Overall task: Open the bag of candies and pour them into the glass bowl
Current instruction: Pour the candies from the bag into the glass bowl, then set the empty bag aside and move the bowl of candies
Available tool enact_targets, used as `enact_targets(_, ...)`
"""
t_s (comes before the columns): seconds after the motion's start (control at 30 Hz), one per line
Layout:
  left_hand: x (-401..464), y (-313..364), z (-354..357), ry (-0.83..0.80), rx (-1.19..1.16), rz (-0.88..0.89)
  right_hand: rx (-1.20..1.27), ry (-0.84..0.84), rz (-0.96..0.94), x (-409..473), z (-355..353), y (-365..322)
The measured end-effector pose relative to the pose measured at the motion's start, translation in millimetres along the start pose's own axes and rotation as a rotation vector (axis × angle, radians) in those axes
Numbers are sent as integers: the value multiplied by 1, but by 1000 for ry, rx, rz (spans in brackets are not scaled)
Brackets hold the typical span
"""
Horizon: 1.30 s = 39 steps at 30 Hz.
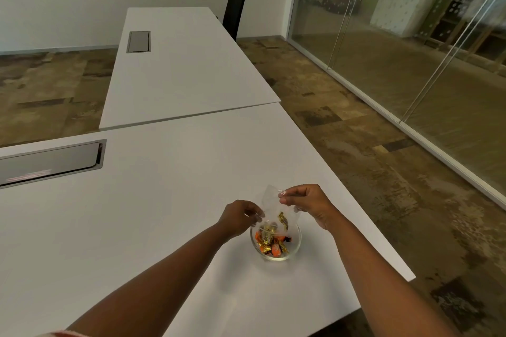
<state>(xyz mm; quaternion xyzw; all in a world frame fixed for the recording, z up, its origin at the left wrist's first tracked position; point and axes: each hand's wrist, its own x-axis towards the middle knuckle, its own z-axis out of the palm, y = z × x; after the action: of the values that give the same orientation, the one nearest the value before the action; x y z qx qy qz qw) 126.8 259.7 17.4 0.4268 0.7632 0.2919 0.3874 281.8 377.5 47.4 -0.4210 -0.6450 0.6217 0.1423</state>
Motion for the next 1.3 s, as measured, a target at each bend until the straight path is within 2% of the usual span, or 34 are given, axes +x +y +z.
enact_targets(0.2,-2,-1,1,2,58,37,-42,-12,-52,-3,5,-3)
enact_targets(0.53,-5,-1,1,12,15,41,-120,-78,-59,-2,12,-5)
enact_targets(0.7,-7,2,0,60,-96,90,-88,-34,-91,-5,12,-8)
enact_targets(0.8,-8,0,-7,108,-249,59,-75,-3,-99,-6,13,-10)
enact_targets(0.9,-13,-9,-19,190,-452,-30,-119,102,-32,-2,12,-1)
enact_targets(1.03,-23,-33,-33,277,-623,-190,-423,239,140,5,7,21)
enact_targets(1.17,-38,-60,-32,262,-673,-344,-429,184,372,4,8,32)
enact_targets(1.3,-52,-79,-21,180,-643,-491,-353,136,494,0,13,38)
